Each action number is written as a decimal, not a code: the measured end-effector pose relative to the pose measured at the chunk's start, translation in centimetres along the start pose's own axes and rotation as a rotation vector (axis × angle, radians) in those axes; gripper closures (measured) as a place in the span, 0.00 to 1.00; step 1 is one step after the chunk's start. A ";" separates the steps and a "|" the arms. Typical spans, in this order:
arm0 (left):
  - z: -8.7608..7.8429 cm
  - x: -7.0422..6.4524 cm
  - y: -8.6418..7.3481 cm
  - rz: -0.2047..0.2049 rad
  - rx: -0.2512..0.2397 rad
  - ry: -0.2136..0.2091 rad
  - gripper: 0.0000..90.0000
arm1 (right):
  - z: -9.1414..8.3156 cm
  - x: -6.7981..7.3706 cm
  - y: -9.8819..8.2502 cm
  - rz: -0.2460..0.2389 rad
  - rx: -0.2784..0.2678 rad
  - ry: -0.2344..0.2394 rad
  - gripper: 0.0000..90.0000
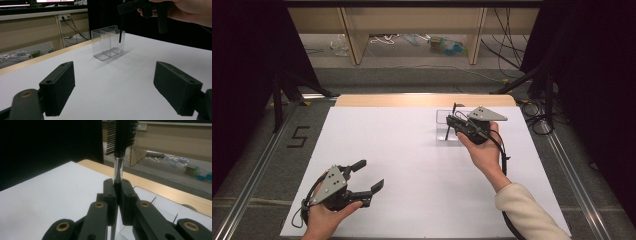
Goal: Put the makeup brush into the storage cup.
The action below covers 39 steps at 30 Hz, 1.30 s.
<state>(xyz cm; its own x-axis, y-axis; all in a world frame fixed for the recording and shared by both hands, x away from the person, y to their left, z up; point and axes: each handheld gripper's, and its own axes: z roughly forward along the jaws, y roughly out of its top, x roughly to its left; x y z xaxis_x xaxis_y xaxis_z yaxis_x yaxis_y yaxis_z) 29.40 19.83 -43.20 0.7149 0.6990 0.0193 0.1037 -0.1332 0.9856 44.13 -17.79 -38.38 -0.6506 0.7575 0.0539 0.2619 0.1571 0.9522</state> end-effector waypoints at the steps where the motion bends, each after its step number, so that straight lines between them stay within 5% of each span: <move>1: 0.0 0.0 0.0 -0.001 0.000 -0.001 0.19 | 0.0 -0.1 0.0 -0.012 -0.004 -0.003 0.95; 39: 0.0 0.0 0.0 -0.011 -0.003 -0.003 0.19 | 1.6 -0.6 1.3 0.003 -0.025 -0.010 0.95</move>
<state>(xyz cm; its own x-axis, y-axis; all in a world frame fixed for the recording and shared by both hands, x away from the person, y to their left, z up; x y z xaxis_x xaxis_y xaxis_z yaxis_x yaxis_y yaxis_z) 29.42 19.83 -43.24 0.7155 0.6986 0.0079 0.1098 -0.1236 0.9862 46.06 -17.03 -37.68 -0.6424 0.7645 0.0540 0.2459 0.1389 0.9593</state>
